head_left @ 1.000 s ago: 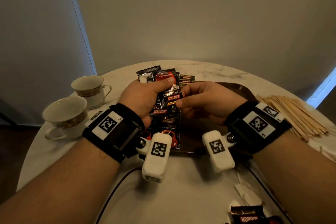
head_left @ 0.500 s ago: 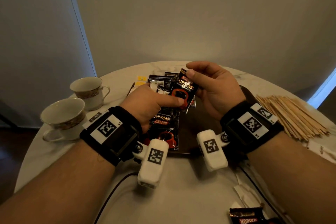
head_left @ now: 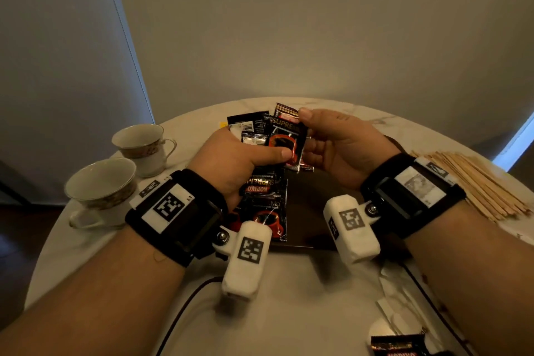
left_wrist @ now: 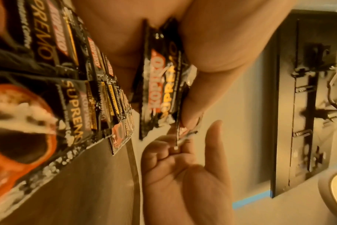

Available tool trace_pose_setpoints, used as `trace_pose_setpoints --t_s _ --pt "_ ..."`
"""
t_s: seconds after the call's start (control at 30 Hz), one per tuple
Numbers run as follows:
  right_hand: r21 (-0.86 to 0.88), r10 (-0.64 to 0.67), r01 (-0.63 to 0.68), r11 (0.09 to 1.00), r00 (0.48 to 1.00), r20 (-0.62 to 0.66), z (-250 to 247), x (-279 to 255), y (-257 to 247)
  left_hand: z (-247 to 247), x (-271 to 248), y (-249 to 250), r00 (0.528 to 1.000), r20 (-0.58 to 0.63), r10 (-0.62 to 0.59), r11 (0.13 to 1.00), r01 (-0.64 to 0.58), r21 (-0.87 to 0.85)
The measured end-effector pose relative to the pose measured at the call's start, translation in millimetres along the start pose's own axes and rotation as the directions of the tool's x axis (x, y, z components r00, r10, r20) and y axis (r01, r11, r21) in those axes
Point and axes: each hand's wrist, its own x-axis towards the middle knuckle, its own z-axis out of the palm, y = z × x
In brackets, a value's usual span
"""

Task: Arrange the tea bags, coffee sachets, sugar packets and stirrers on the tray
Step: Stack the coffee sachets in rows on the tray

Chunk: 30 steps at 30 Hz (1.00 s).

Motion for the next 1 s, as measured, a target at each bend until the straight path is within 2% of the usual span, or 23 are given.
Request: trace_pose_setpoints --t_s 0.1,0.17,0.23,0.3,0.37,0.43,0.53,0.6,1.0 --pt "-0.063 0.042 -0.038 0.997 0.998 0.051 1.1 -2.5 3.3 -1.1 0.9 0.8 0.999 -0.032 -0.015 0.999 0.014 -0.037" --pt "-0.056 0.031 -0.029 0.998 0.999 0.020 2.5 -1.2 2.6 -0.6 0.4 1.7 0.998 -0.048 -0.035 0.999 0.033 -0.040" --pt "-0.038 0.025 -0.028 0.999 0.996 -0.085 -0.3 2.8 3.6 0.3 -0.3 3.0 0.997 -0.063 -0.053 0.998 0.051 -0.031" --pt "-0.007 0.056 -0.059 0.998 0.970 -0.236 -7.0 7.5 7.5 -0.9 0.6 3.4 0.989 -0.122 -0.085 0.996 0.082 -0.028" --pt "0.002 0.118 -0.127 0.992 0.912 -0.393 -17.1 10.2 12.1 -2.5 1.8 3.7 0.979 -0.170 -0.115 0.993 0.108 -0.050" --pt "-0.002 0.204 -0.233 0.973 0.857 -0.474 -25.8 10.7 15.2 -2.1 2.3 4.5 0.973 -0.185 -0.135 0.990 0.123 -0.074" --pt "-0.062 0.307 -0.380 0.923 0.823 -0.478 -31.1 11.8 18.2 -1.2 1.8 6.4 0.965 -0.200 -0.168 0.984 0.153 -0.091" --pt "-0.120 0.312 -0.417 0.901 0.815 -0.489 -30.8 13.6 20.2 -1.3 1.7 7.5 0.964 -0.202 -0.172 0.983 0.155 -0.097" --pt "-0.149 0.287 -0.397 0.906 0.833 -0.473 -31.3 14.4 20.5 -3.4 4.8 6.6 0.962 -0.201 -0.184 0.981 0.168 -0.093"
